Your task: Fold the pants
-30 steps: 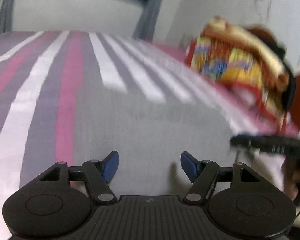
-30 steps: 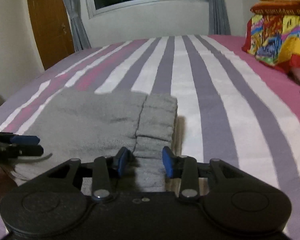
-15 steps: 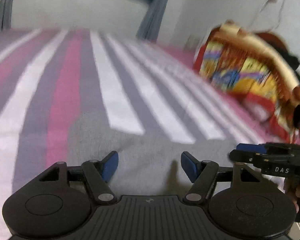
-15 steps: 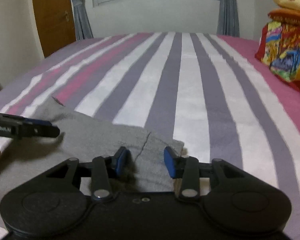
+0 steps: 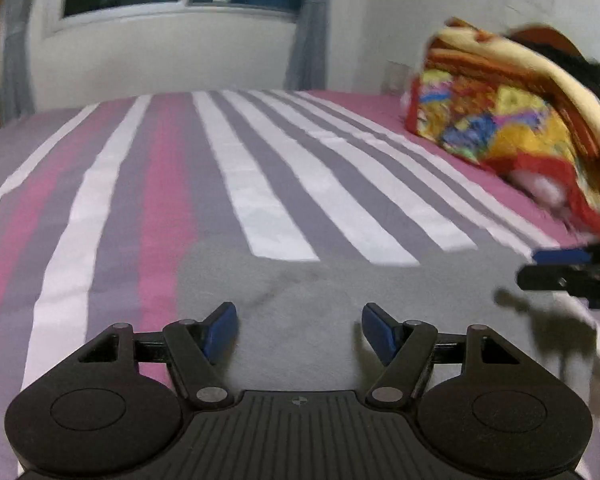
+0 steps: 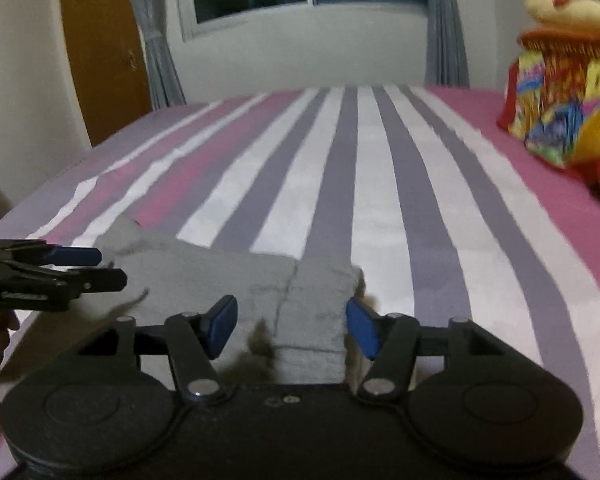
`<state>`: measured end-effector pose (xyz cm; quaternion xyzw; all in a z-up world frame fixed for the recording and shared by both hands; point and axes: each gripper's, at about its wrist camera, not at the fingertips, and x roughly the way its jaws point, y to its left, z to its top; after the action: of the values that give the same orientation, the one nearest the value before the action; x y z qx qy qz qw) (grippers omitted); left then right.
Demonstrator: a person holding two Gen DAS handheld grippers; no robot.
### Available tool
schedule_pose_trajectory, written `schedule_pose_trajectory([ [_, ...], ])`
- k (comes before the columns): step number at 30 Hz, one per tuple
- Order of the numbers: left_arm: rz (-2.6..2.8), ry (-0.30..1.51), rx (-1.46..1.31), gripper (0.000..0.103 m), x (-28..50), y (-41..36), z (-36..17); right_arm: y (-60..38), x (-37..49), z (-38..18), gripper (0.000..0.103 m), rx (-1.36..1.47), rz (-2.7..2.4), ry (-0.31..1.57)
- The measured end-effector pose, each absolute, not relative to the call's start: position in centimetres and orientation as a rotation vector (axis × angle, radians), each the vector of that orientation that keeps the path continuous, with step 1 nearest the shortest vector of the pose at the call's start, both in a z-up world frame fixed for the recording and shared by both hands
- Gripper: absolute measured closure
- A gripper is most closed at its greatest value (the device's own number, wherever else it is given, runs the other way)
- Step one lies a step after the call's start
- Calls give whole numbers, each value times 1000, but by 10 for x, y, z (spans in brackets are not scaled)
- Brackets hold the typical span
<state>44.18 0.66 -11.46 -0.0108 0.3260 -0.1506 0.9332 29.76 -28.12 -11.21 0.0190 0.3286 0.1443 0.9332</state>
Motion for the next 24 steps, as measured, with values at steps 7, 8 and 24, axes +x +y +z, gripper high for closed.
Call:
schedule_pose_trajectory([
  [7, -203, 761, 35, 32, 499, 17, -135, -268, 357, -127, 45, -2, 200, 794],
  [8, -187, 829, 33, 22, 511, 20, -147, -266, 363, -141, 43, -19, 182, 847],
  [24, -157, 832, -172, 18, 439, 79, -137, -291, 304, -144, 37, 59, 255, 894],
])
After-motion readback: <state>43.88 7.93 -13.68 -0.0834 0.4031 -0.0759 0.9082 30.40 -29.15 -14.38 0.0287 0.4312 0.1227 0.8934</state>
